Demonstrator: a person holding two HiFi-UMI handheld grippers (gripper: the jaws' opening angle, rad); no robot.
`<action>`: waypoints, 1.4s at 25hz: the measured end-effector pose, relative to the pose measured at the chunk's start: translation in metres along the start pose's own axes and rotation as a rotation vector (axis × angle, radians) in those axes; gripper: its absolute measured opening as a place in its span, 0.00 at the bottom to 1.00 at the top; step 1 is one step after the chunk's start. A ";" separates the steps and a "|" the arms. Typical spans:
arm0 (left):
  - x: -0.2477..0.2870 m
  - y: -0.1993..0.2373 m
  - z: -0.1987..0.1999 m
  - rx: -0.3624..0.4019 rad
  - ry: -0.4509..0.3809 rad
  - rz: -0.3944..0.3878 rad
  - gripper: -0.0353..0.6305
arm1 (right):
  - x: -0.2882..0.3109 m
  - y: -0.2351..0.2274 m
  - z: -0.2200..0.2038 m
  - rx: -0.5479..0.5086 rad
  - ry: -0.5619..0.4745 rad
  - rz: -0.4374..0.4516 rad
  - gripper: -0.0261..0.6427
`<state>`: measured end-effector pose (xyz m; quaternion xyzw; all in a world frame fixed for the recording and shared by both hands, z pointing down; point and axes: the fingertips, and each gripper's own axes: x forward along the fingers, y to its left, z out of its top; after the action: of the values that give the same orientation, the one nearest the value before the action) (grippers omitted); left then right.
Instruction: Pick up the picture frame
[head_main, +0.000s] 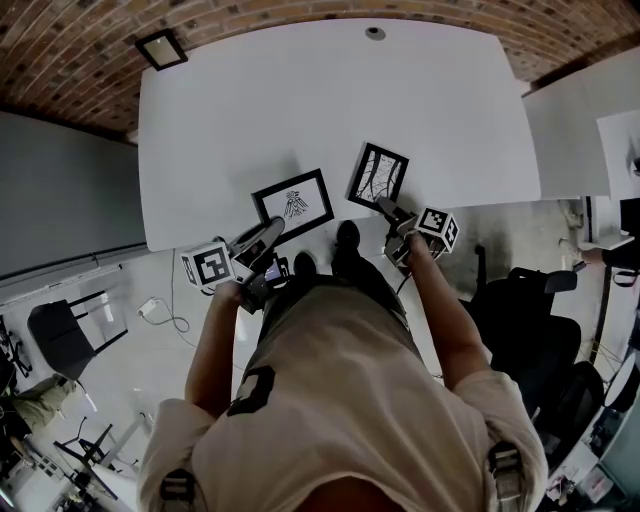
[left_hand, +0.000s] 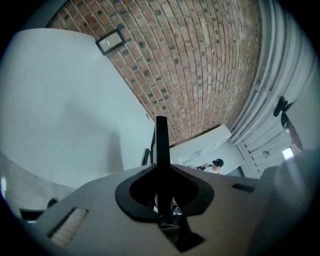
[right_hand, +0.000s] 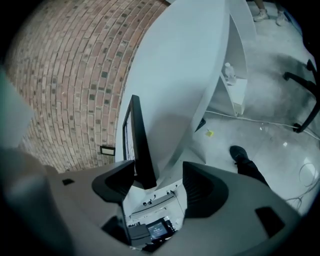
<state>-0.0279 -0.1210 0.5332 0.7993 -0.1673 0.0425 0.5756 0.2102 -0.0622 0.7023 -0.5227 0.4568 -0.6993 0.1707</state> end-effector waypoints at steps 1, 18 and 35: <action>0.000 0.000 0.000 0.000 0.000 -0.002 0.11 | -0.001 0.000 -0.002 -0.011 0.009 0.002 0.45; 0.000 0.002 -0.010 -0.020 0.002 -0.005 0.11 | -0.028 -0.018 -0.030 -0.067 0.099 0.001 0.45; -0.019 0.010 -0.010 -0.033 -0.028 0.006 0.11 | -0.055 0.005 -0.056 -0.101 0.105 0.169 0.15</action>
<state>-0.0472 -0.1107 0.5402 0.7898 -0.1784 0.0304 0.5861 0.1814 0.0008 0.6647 -0.4530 0.5420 -0.6850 0.1783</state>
